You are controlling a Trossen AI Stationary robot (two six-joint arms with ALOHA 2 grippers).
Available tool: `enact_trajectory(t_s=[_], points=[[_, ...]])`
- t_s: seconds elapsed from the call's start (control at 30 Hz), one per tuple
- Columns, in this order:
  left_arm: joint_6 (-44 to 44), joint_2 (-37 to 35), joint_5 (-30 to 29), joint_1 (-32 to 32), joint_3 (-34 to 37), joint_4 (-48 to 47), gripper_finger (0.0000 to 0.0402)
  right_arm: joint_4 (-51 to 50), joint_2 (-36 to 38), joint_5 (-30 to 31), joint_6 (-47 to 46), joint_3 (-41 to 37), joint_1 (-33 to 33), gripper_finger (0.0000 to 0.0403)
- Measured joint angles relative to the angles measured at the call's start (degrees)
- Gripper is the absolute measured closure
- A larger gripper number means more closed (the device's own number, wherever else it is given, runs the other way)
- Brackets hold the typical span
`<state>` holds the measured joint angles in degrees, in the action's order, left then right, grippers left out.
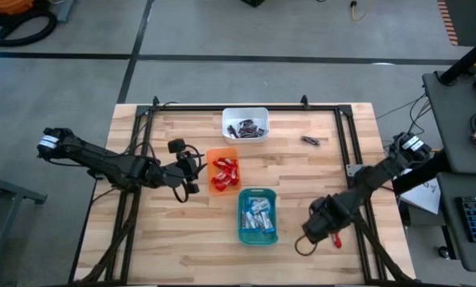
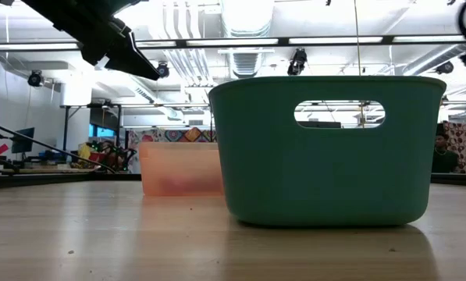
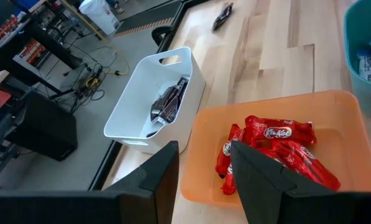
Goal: Sort candy
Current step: Put the red chocolate bar into the orange bin
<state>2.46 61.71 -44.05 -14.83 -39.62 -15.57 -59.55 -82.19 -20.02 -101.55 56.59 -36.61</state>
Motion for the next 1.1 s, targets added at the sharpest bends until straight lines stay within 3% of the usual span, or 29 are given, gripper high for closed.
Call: enact_trajectory(t_s=[0.17, 0.6, 1.1], points=[[0.00, 0.00, 0.00, 0.02, 0.00, -0.04, 0.0272, 1.82, 0.00, -0.14, -6.66, -2.14, -3.66, 0.0188], [-0.02, 0.00, 0.00, 0.00, 0.00, -0.07, 0.0272, 12.37, -0.39, 0.06, -11.11, -10.48, -5.28, 0.0196], [-0.04, 0.02, 0.00, 0.02, 0.00, -0.09, 0.0272, 16.45, -0.42, 0.52, -10.99, -13.10, -5.26, 0.0307]])
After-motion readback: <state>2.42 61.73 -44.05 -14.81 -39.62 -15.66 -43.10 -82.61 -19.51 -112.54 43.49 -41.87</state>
